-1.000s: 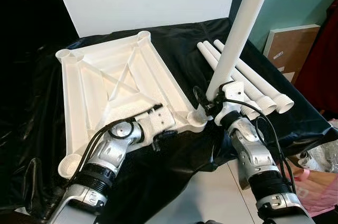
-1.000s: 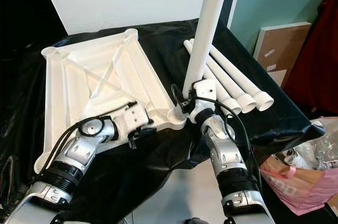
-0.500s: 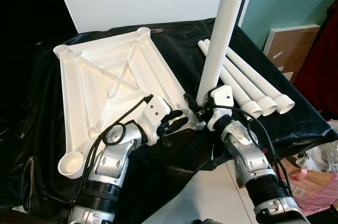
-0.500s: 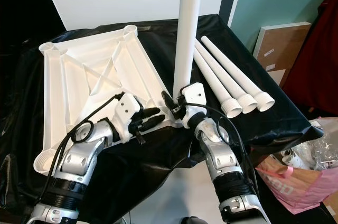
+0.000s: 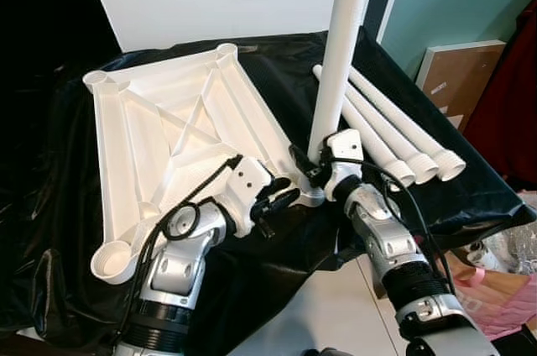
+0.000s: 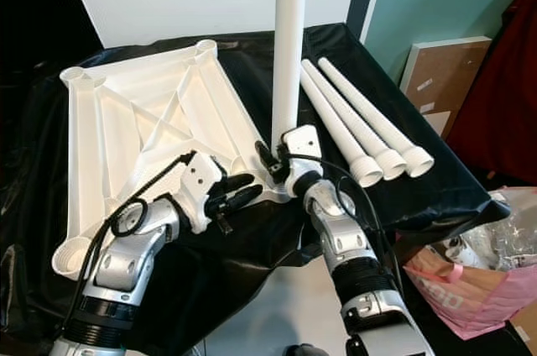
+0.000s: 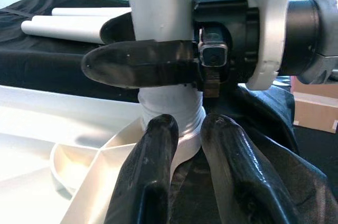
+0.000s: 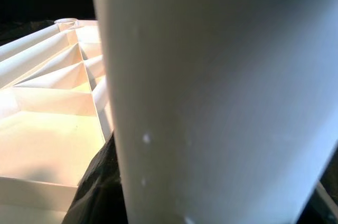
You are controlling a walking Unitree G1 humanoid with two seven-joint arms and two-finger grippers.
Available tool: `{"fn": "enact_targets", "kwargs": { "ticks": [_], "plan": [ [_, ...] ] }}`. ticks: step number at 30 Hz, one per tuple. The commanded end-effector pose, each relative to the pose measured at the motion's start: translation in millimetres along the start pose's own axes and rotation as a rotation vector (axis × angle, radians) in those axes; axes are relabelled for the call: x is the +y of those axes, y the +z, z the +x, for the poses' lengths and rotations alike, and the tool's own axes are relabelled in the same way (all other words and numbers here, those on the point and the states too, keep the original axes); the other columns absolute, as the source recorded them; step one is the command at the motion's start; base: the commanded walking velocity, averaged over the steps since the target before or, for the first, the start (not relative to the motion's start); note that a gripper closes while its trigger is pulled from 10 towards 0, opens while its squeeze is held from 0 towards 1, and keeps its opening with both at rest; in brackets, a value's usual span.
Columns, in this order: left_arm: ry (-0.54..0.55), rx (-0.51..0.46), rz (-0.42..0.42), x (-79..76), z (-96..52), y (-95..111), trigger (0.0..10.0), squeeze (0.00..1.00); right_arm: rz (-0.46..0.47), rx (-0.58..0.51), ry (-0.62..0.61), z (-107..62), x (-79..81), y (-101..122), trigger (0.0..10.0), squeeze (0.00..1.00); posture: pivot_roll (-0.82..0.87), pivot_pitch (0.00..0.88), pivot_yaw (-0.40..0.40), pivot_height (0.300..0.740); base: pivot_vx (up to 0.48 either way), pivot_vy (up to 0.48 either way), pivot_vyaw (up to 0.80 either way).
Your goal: Building children table
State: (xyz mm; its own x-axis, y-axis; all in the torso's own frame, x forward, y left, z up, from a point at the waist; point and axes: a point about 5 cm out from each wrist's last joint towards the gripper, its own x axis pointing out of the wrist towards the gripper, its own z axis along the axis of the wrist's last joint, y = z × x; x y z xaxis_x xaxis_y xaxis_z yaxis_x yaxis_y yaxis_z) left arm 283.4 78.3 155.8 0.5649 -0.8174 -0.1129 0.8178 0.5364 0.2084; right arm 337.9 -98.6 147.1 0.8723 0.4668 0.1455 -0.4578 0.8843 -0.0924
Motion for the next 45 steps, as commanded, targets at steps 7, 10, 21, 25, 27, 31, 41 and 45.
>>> {"fn": "enact_targets", "kwargs": {
  "ticks": [7, 10, 21, 25, 27, 31, 41, 45],
  "plan": [
    [0.186, -0.003, 0.015, 7.5, -3.0, 2.8, 10.0, 0.00, -0.059, 0.057, 0.040, -13.2, 6.2, -20.3, 10.0, 0.00, -0.01, 0.056, -0.028, 0.740, 0.000, 0.000, 0.00],
    [0.192, -0.005, 0.025, 7.3, -3.6, 3.9, 10.0, 0.00, -0.106, 0.060, 0.051, -18.3, 5.4, -26.2, 10.0, 0.00, -0.01, 0.055, -0.028, 0.740, 0.000, 0.000, 0.00],
    [0.202, -0.004, 0.031, 7.8, -2.0, 4.9, 10.0, 0.00, -0.117, 0.077, 0.055, -24.1, -0.1, -35.2, 10.0, 0.00, -0.01, 0.049, -0.022, 0.740, 0.000, 0.000, 0.00],
    [0.209, -0.001, 0.040, 9.4, -1.7, 6.2, 10.0, 0.00, -0.077, 0.085, 0.032, -23.2, -2.1, -38.1, 10.0, 0.00, 0.00, 0.045, -0.018, 0.740, 0.000, 0.000, 0.00],
    [0.213, -0.001, 0.043, 10.3, -1.9, 6.8, 10.0, 0.00, -0.042, 0.094, 0.025, -22.6, -1.8, -40.1, 10.0, 0.00, 0.00, 0.045, -0.018, 0.740, 0.000, 0.000, 0.00],
    [0.211, -0.002, 0.040, 10.5, -1.5, 7.6, 10.0, 0.00, -0.064, 0.087, 0.019, -22.7, -2.3, -41.6, 10.0, 0.00, 0.00, 0.035, -0.018, 0.740, 0.000, 0.000, 0.00],
    [0.226, -0.009, 0.049, 11.8, 0.4, 10.8, 10.0, 0.00, -0.105, 0.053, -0.019, -23.8, -9.0, -40.6, 10.0, 0.00, 0.00, 0.031, -0.018, 0.740, 0.000, 0.000, 0.00],
    [0.229, -0.011, 0.047, 12.0, 0.6, 11.6, 10.0, 0.00, -0.100, 0.036, -0.044, -24.0, -11.2, -40.2, 10.0, 0.00, 0.00, 0.029, -0.018, 0.740, 0.000, 0.000, 0.00]
  ]
}}
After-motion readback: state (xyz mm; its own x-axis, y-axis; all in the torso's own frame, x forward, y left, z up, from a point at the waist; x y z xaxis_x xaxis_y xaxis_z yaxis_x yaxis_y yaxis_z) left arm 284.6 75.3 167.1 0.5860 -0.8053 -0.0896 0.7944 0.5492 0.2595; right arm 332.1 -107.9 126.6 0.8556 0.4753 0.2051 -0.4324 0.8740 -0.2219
